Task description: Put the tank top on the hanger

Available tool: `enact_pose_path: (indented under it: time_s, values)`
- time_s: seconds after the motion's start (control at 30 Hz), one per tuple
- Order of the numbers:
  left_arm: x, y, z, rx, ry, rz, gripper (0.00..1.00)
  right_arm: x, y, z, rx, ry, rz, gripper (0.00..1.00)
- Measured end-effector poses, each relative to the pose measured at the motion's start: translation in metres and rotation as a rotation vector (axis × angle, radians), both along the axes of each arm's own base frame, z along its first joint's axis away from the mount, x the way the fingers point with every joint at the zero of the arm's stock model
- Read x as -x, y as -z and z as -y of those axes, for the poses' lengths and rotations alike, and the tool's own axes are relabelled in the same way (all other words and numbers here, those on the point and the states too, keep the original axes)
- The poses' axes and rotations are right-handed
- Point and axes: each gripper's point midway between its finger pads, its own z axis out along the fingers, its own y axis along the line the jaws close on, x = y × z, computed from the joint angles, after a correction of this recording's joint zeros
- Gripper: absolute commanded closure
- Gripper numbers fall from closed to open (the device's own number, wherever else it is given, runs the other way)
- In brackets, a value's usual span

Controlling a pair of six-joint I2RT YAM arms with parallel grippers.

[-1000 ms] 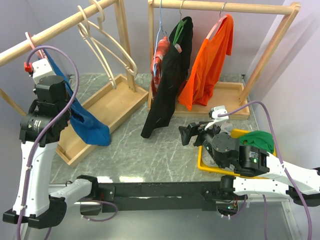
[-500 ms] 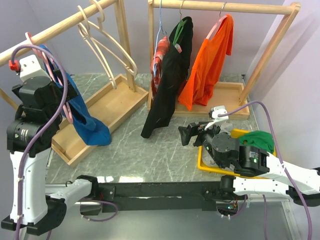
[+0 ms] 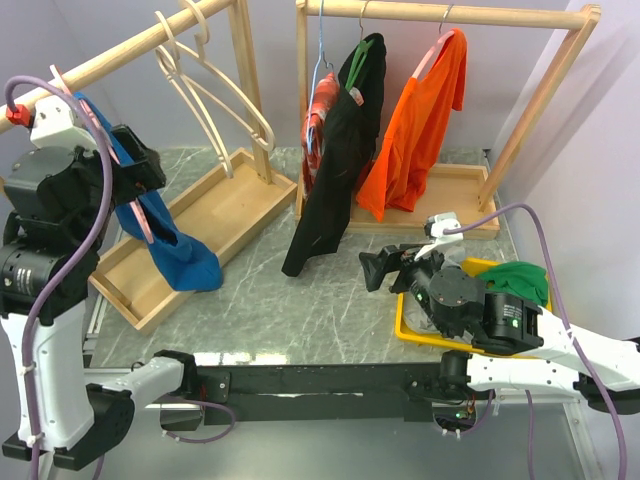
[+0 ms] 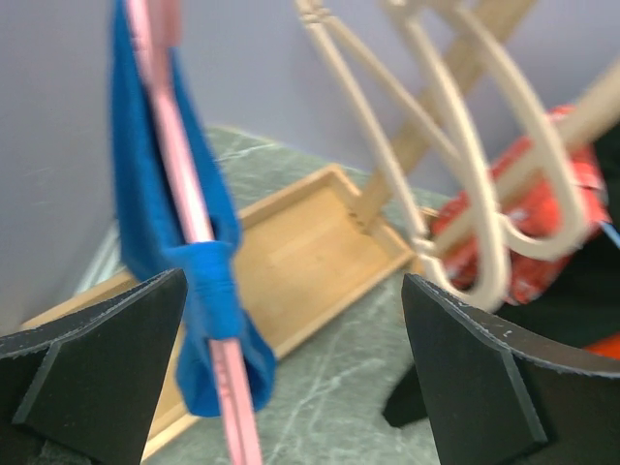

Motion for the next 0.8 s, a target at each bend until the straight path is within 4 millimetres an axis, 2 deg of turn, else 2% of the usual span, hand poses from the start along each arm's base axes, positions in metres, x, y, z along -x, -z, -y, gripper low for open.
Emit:
enact_pose_path:
  time_s: [0.13,0.23,0.33,0.5,0.6,0.7,0.8]
  values:
    - [0.004,-0.004,0.021,0.043,0.115,0.026,0.01,0.001,0.0,0.002,-0.017,0.002,-0.002,0.0]
    - [0.005,0.0,0.035,0.07,0.192,0.033,0.0,0.001,0.002,0.004,-0.03,0.008,-0.006,0.0]
    - [0.008,0.004,0.045,0.091,0.243,0.033,0.01,0.001,0.001,0.008,-0.047,0.017,-0.005,0.0]
    - [0.006,-0.001,0.059,0.109,0.313,0.063,0.01,0.001,0.0,0.018,-0.075,0.045,-0.004,0.0]
    - [0.005,0.005,0.071,0.111,0.362,0.057,0.01,0.001,-0.003,0.024,-0.098,0.064,-0.001,0.0]
    - [0.004,0.012,0.098,0.106,0.442,0.042,0.01,0.001,0.001,0.027,-0.1,0.077,-0.006,0.0]
    - [0.011,0.032,0.148,0.082,0.568,0.003,0.0,0.001,0.006,0.03,-0.092,0.09,-0.013,0.0]
